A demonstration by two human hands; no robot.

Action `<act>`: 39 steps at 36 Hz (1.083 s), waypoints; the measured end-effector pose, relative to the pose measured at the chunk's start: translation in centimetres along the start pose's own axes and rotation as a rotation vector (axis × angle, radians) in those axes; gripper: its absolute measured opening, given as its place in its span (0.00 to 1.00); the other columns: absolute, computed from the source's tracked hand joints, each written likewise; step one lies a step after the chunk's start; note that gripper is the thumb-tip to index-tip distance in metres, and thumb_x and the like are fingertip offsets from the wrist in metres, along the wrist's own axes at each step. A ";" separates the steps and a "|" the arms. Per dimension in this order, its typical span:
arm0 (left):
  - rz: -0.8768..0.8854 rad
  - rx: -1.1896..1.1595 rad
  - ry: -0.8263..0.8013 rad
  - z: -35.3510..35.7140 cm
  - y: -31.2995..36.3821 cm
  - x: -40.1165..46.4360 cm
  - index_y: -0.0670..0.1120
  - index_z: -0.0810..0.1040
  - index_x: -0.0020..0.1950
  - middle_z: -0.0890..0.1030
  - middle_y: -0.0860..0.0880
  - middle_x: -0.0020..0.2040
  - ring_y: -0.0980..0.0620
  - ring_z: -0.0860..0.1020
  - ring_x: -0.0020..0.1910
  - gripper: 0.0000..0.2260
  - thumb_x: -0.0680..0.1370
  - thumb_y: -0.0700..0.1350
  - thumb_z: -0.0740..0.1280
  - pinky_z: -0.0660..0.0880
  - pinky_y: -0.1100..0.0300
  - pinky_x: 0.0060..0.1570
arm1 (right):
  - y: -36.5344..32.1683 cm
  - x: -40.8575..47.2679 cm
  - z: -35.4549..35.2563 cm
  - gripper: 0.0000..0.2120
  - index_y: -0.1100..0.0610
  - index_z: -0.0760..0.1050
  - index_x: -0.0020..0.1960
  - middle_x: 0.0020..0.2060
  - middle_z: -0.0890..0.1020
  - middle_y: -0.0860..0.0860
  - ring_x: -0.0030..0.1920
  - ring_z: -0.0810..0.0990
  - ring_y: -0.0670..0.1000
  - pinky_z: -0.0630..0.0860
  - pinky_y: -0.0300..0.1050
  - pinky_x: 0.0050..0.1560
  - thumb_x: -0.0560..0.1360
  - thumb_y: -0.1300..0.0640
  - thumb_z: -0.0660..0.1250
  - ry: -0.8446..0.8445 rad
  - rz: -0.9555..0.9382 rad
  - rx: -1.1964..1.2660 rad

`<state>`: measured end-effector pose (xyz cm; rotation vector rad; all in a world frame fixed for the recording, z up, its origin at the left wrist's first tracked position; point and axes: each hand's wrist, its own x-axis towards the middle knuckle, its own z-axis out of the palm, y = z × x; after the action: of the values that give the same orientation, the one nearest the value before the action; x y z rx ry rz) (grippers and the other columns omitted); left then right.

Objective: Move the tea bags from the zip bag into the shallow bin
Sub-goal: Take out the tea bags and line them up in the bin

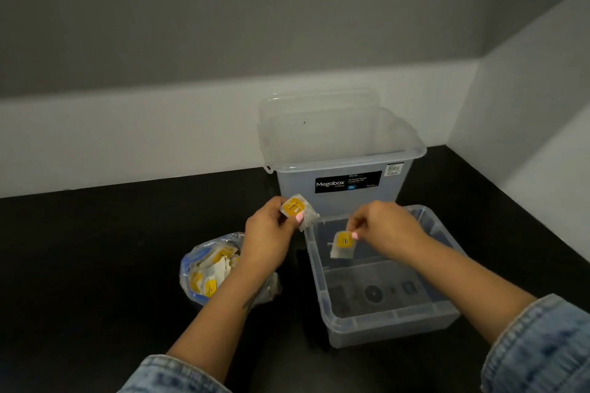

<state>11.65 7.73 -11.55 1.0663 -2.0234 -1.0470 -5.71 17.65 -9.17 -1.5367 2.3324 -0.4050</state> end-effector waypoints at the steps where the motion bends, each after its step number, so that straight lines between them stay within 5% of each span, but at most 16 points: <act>1: 0.002 0.001 0.002 0.2 0.0 -0.1 0.47 0.77 0.53 0.82 0.49 0.47 0.54 0.79 0.47 0.07 0.77 0.46 0.67 0.74 0.63 0.46 | 0.1 0.2 0.7 0.06 0.51 0.81 0.50 0.46 0.83 0.50 0.47 0.80 0.50 0.77 0.45 0.50 0.76 0.57 0.67 -0.020 -0.029 -0.065; 6: -0.011 0.025 -0.017 1.0 -0.2 -0.3 0.49 0.76 0.56 0.81 0.53 0.49 0.58 0.78 0.48 0.09 0.77 0.47 0.67 0.71 0.71 0.44 | 0.1 1.0 3.6 0.10 0.53 0.80 0.56 0.52 0.82 0.54 0.52 0.80 0.54 0.77 0.48 0.54 0.78 0.58 0.64 -0.040 -0.161 -0.292; 18: 0.016 0.072 -0.029 1.5 -0.5 -0.5 0.49 0.77 0.53 0.81 0.54 0.46 0.59 0.79 0.47 0.07 0.76 0.48 0.68 0.77 0.56 0.51 | 0.5 2.5 6.6 0.11 0.55 0.77 0.54 0.50 0.81 0.55 0.51 0.79 0.57 0.67 0.45 0.42 0.77 0.63 0.59 -0.038 -0.292 -0.491; 27: 0.016 0.068 -0.028 1.4 -0.2 -0.6 0.50 0.78 0.54 0.82 0.54 0.47 0.59 0.79 0.48 0.07 0.76 0.47 0.68 0.77 0.57 0.52 | 0.3 2.7 6.7 0.23 0.58 0.62 0.72 0.51 0.81 0.57 0.51 0.80 0.61 0.69 0.48 0.42 0.77 0.64 0.60 -0.035 -0.489 -0.653; 30: 0.005 0.066 -0.032 1.4 -0.2 -0.7 0.49 0.78 0.54 0.81 0.54 0.47 0.59 0.79 0.48 0.07 0.76 0.47 0.68 0.77 0.57 0.52 | 0.9 2.9 6.8 0.22 0.58 0.73 0.65 0.42 0.83 0.54 0.41 0.83 0.59 0.67 0.45 0.34 0.71 0.62 0.68 -0.009 -0.559 -0.687; 33: -0.005 0.048 -0.032 1.3 -0.2 -0.7 0.48 0.77 0.54 0.82 0.54 0.48 0.58 0.79 0.49 0.08 0.76 0.47 0.68 0.77 0.57 0.53 | 1.1 3.1 7.0 0.23 0.53 0.82 0.39 0.20 0.75 0.49 0.18 0.74 0.50 0.56 0.38 0.22 0.44 0.58 0.82 0.019 -0.570 -0.748; 37: -0.029 0.031 -0.028 1.3 -0.1 -0.6 0.49 0.76 0.57 0.81 0.54 0.50 0.58 0.79 0.50 0.10 0.76 0.47 0.68 0.77 0.59 0.54 | 0.8 3.4 6.6 0.18 0.55 0.80 0.37 0.24 0.78 0.50 0.22 0.77 0.52 0.62 0.39 0.24 0.50 0.58 0.82 -0.054 -0.559 -0.775; 39: -0.040 0.012 -0.023 1.3 -0.1 -0.6 0.49 0.75 0.57 0.81 0.54 0.50 0.58 0.79 0.50 0.10 0.76 0.47 0.69 0.77 0.62 0.52 | 0.9 3.3 6.5 0.20 0.53 0.77 0.29 0.20 0.75 0.49 0.18 0.75 0.50 0.61 0.38 0.21 0.43 0.57 0.83 -0.027 -0.552 -0.715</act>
<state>10.97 8.66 -12.35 1.1097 -2.0369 -1.0725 -4.95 14.57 -15.78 -2.4928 2.0976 0.3921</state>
